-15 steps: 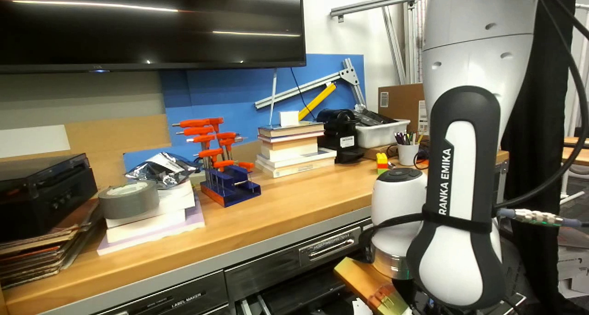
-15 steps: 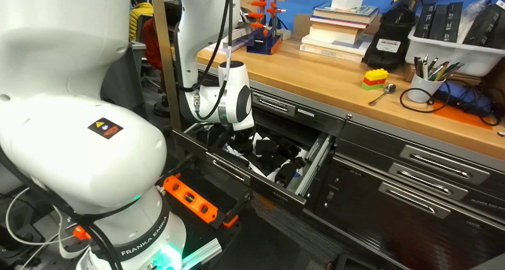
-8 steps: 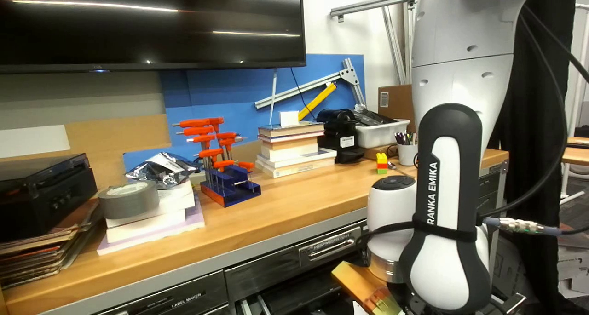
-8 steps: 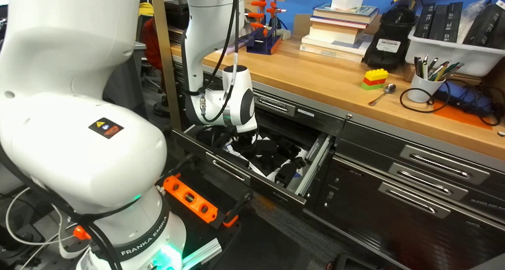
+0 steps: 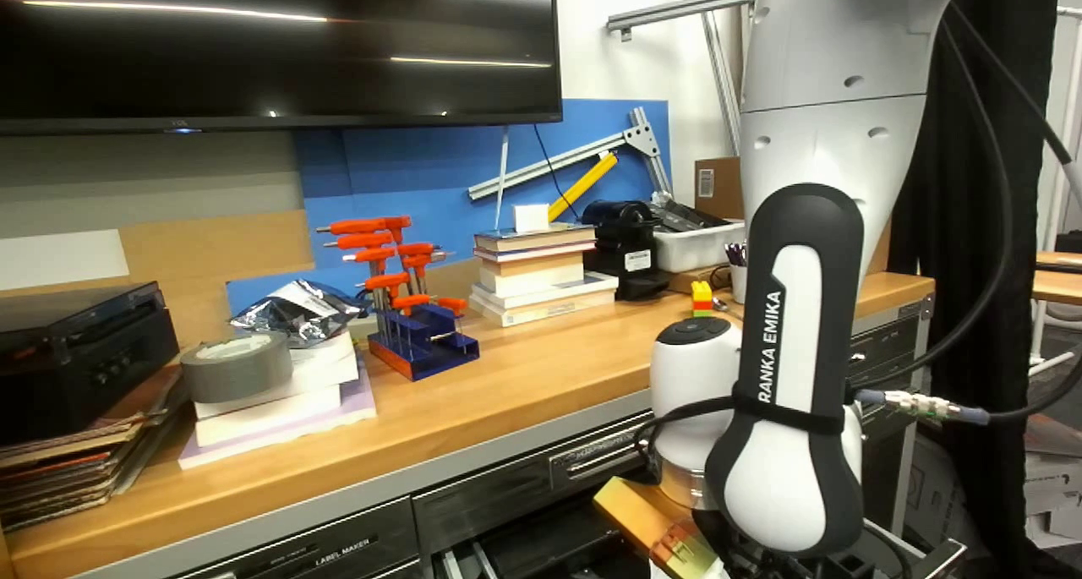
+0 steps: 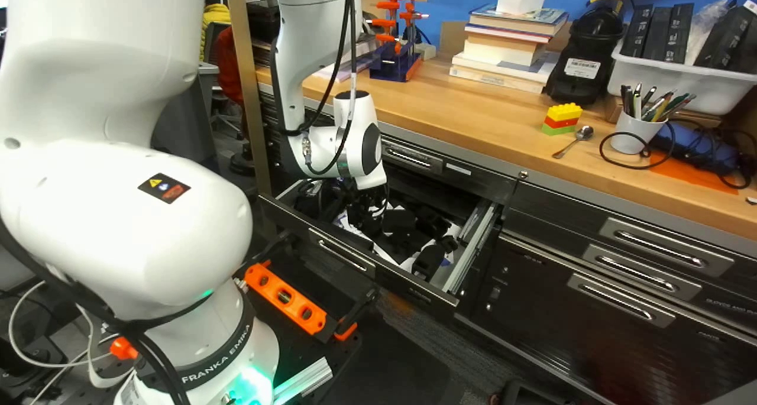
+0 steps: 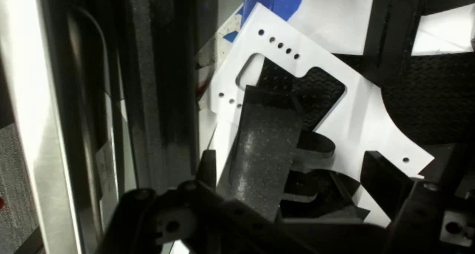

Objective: Place the black objects inside the open drawer then close the drawer

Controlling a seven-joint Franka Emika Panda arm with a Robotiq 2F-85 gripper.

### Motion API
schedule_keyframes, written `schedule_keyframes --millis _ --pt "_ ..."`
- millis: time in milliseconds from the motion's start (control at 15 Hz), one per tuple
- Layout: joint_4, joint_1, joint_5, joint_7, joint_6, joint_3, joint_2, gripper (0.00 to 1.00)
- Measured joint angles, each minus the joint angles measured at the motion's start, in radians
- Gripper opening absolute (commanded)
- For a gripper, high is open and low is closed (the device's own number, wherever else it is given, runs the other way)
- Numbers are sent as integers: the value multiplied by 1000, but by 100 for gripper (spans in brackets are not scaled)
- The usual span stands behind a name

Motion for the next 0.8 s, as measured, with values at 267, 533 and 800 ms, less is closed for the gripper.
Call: schedule_keyframes --millis 267,533,800 --pt "17 47 -1 0 -126 -10 -62 100" --pt "17 135 21 -10 -311 -45 -162 100" --pt "3 137 21 -10 -514 -19 -252 100"
